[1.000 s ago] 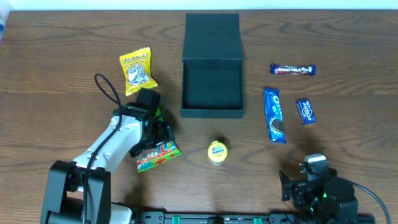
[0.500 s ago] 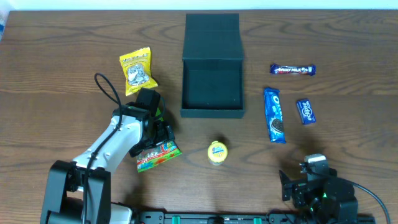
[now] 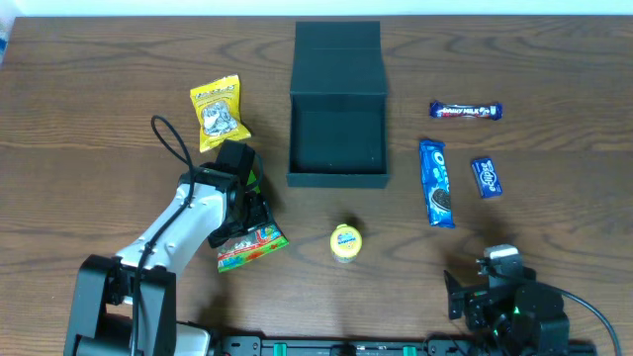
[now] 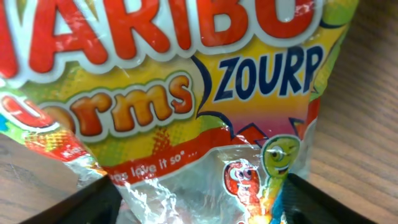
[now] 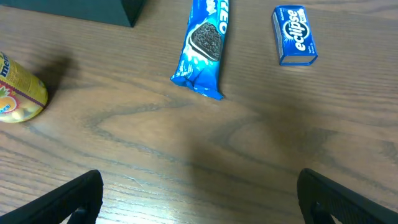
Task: Pack container
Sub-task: 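Close the left gripper on the Haribo bag's top edge and lift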
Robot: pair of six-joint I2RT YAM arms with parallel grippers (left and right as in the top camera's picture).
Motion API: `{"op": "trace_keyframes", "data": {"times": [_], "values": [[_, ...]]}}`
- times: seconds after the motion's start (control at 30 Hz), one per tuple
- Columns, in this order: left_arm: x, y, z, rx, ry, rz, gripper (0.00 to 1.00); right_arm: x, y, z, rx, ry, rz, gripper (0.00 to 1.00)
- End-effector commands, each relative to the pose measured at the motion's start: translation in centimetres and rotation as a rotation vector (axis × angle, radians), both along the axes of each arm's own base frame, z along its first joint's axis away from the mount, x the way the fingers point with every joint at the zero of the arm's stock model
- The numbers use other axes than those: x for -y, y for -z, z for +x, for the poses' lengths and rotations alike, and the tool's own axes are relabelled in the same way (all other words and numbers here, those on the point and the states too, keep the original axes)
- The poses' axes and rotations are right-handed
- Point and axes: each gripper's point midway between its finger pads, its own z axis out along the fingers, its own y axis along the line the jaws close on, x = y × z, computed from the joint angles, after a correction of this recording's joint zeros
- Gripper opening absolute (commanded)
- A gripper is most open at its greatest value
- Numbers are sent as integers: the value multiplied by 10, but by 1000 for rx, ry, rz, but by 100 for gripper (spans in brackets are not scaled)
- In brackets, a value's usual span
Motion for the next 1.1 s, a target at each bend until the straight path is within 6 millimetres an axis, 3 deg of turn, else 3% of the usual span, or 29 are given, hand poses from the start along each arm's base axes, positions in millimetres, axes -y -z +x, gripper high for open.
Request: {"op": "trace_keyframes", "data": {"times": [0.0,0.17,0.3,0.43,0.6,0.73,1.07], "values": [[-4,5,-6,-25,-2,13,75,1,3,-1,-6,2,-8,99],[-5,5,-8,-35,-2,15,68,1,3,-1,-6,2,-8,99],[-5,5,-9,-38,-2,16,54,1,3,-1,-6,1,-8,99],[-5,5,-9,-39,-1,16,53,1,3,-1,-6,2,-8,99],[-5,5,-10,-43,0,17,41,1,3,-1,-6,2,-8,99],[-5,5,-11,-45,0,17,36,1,3,-1,-6,2,-8,99],[-5,5,-11,-46,0,17,8,1,3,-1,-6,2,-8,99]]}}
